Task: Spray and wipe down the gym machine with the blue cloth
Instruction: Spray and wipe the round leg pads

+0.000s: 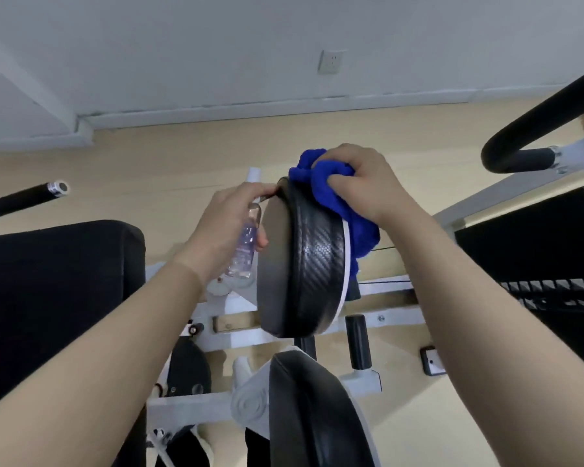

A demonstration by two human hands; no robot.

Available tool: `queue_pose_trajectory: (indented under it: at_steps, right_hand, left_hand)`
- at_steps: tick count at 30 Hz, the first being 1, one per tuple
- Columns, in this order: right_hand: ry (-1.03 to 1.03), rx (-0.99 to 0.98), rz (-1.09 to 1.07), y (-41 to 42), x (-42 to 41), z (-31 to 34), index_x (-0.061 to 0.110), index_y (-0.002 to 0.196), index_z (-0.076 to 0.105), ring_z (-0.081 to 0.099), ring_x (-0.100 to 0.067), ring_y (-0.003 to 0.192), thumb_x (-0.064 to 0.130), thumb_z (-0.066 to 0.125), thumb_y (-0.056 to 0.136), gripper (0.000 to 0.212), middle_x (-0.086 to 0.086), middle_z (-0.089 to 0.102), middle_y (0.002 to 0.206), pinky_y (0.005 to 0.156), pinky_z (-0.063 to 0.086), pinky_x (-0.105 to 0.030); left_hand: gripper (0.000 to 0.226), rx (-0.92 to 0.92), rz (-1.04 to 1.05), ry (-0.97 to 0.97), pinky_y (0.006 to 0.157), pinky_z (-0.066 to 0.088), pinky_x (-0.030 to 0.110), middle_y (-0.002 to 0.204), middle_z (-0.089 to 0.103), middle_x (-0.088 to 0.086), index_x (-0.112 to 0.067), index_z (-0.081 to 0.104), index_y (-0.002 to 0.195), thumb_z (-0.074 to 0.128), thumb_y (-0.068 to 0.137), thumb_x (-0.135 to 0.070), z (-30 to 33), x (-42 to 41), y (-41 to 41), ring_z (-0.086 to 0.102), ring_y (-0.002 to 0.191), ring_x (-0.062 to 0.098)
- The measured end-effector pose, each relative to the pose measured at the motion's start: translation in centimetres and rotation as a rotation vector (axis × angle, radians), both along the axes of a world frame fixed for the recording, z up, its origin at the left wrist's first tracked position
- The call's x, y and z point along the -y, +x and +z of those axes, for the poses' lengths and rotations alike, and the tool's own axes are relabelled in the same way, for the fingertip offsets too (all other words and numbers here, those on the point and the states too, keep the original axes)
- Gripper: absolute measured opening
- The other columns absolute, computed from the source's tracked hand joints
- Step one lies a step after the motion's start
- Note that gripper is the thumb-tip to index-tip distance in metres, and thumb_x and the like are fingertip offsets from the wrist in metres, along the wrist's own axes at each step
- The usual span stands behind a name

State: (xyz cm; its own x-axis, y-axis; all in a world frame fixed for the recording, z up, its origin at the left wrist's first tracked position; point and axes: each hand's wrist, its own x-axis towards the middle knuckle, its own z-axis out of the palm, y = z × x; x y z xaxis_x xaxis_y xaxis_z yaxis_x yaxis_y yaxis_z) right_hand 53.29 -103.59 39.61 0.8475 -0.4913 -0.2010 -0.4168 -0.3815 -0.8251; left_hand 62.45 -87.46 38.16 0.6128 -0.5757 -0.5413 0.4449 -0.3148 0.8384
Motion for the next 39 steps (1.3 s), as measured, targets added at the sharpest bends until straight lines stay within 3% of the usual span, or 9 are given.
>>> queue_pose_trajectory:
  at_steps: [5, 11, 17, 21, 24, 27, 31, 35, 39]
  right_hand:
    - [0.170, -0.213, -0.014, 2.5, 1.9, -2.0, 0.007, 0.063, 0.059, 0.049, -0.019, 0.065, -0.002, 0.039, 0.070, 0.023, -0.006, 0.056, 0.065, 0.066, 0.041, -0.029]
    - [0.335, -0.018, 0.084, -0.6, 1.3, 0.0, -0.010, 0.074, 0.057, 0.048, -0.014, 0.062, 0.001, 0.040, 0.060, 0.025, -0.013, 0.052, 0.067, 0.055, 0.039, -0.019]
    - [0.214, -0.086, -0.219, 0.4, 0.8, -3.0, 0.020, 0.043, 0.044, 0.039, -0.014, 0.056, -0.002, 0.041, 0.067, 0.032, 0.006, 0.042, 0.050, 0.057, 0.032, -0.024]
    - [0.282, 0.063, -0.140, -2.9, -0.9, 0.1, 0.023, 0.057, 0.058, 0.054, -0.009, 0.068, 0.001, 0.041, 0.062, 0.028, 0.004, 0.058, 0.072, 0.062, 0.042, -0.016]
    - [0.322, 0.140, -0.282, -4.3, -2.6, -0.4, 0.030, 0.071, 0.063, 0.058, -0.004, 0.083, -0.004, 0.045, 0.073, 0.038, 0.009, 0.062, 0.088, 0.075, 0.043, -0.020]
    - [0.129, 0.126, -0.316, -3.3, -3.0, -0.9, 0.030, 0.079, 0.066, 0.055, -0.010, 0.099, 0.003, 0.047, 0.073, 0.034, 0.013, 0.059, 0.092, 0.084, 0.040, -0.019]
    - [-0.093, 0.092, -0.246, -0.2, -1.8, -1.1, 0.018, 0.110, 0.066, 0.048, -0.011, 0.106, 0.001, 0.046, 0.082, 0.038, 0.001, 0.055, 0.105, 0.077, 0.031, -0.008]
    - [-0.254, 0.130, -0.397, 0.6, -1.9, -0.7, 0.016, 0.118, 0.058, 0.046, -0.010, 0.089, 0.008, 0.046, 0.083, 0.038, -0.008, 0.052, 0.111, 0.071, 0.031, -0.018]
    - [-0.097, 0.249, -0.583, -2.2, -3.9, -1.8, 0.013, 0.111, 0.048, 0.051, -0.019, 0.104, 0.008, 0.041, 0.080, 0.032, -0.002, 0.054, 0.112, 0.082, 0.040, -0.027]
  left_hand:
    - [0.034, 0.053, -0.149, -0.004, 0.041, 0.038, 0.018, 0.053, 0.047, 0.013, -0.016, 0.062, 0.116, 0.058, 0.084, -0.026, -0.6, -0.4, -0.7, 0.046, 0.036, 0.015]
    - [0.029, 0.216, -0.182, 0.070, 0.045, 0.037, 0.026, 0.047, 0.046, -0.002, -0.001, 0.058, 0.109, 0.056, 0.090, -0.023, -1.6, -0.1, -1.4, 0.045, 0.040, 0.019]
    - [0.063, 0.440, -0.278, 0.010, 0.060, 0.049, 0.028, 0.127, 0.054, -0.006, -0.051, 0.035, 0.126, 0.054, 0.078, -0.016, -0.3, -1.2, -1.6, 0.048, 0.052, 0.014]
    - [0.071, 0.675, -0.450, -0.074, 0.057, 0.043, 0.019, 0.129, 0.046, -0.022, -0.039, 0.037, 0.132, 0.052, 0.069, -0.008, 1.2, -2.1, -1.5, 0.050, 0.056, 0.020]
    - [0.073, 0.779, -0.629, -0.081, 0.079, 0.045, 0.018, 0.142, 0.029, -0.027, -0.042, 0.041, 0.131, 0.062, 0.071, -0.005, 1.4, -2.7, -0.2, 0.056, 0.100, 0.043]
    - [0.074, 0.947, -0.913, -0.163, 0.090, 0.047, 0.028, 0.150, 0.019, -0.027, -0.037, 0.040, 0.135, 0.073, 0.071, -0.020, 1.8, -2.9, 0.8, 0.055, 0.117, 0.023]
    - [0.062, 1.471, -1.128, -0.196, 0.049, 0.044, 0.021, 0.143, 0.039, -0.023, -0.029, 0.048, 0.127, 0.070, 0.071, -0.042, 1.6, -1.6, 0.4, 0.067, 0.074, 0.010]
    - [0.050, 1.669, -0.927, -0.115, 0.043, 0.042, 0.020, 0.132, 0.058, -0.006, -0.018, 0.062, 0.118, 0.052, 0.078, -0.045, 0.6, -1.1, 0.0, 0.063, 0.058, 0.018]
    - [0.047, 1.753, -0.687, -0.009, 0.040, 0.042, 0.020, 0.130, 0.060, 0.001, -0.011, 0.063, 0.117, 0.054, 0.083, -0.042, -0.4, -0.9, -0.4, 0.060, 0.050, 0.020]
